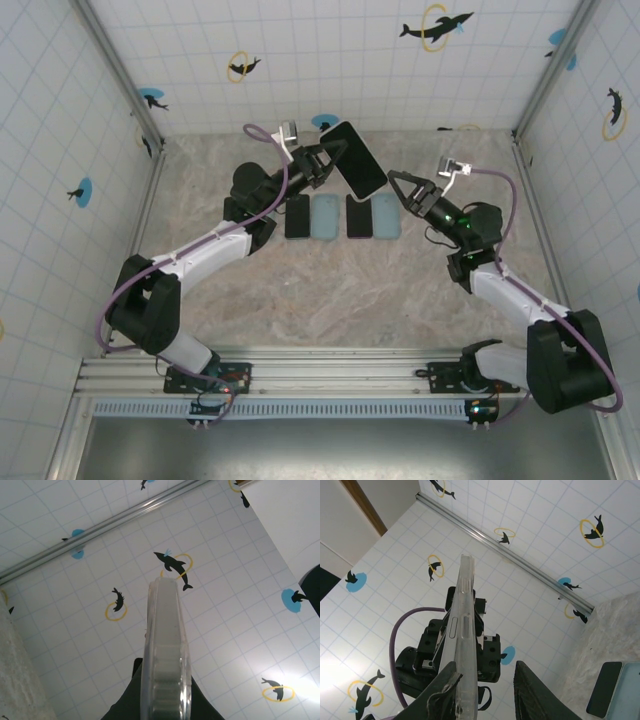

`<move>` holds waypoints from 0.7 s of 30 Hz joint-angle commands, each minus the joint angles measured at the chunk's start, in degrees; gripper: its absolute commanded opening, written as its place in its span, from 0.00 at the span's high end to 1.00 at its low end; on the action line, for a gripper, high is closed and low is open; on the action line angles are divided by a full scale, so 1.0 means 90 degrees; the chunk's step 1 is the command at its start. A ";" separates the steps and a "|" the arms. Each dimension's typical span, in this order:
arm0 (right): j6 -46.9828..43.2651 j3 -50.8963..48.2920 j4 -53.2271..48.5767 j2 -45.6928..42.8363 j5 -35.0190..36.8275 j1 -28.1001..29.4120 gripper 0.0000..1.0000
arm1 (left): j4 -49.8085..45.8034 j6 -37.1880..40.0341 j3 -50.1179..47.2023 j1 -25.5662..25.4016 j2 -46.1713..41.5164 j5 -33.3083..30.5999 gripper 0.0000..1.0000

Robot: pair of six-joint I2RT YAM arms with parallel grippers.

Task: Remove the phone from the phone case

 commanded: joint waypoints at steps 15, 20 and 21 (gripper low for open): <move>-0.0161 0.0284 0.0042 0.0238 -0.0128 0.0560 0.67 | 0.0751 -0.0379 0.0106 -0.0088 0.0100 -0.0115 1.00; 0.0037 0.0277 0.0193 0.0281 -0.0031 0.0643 0.73 | 0.1093 -0.0701 0.0116 -0.0085 0.0431 -0.0063 1.00; 0.0055 0.0250 0.0194 0.0279 -0.0005 0.0628 0.76 | 0.1068 -0.0697 0.0140 -0.0090 0.0465 -0.0057 1.00</move>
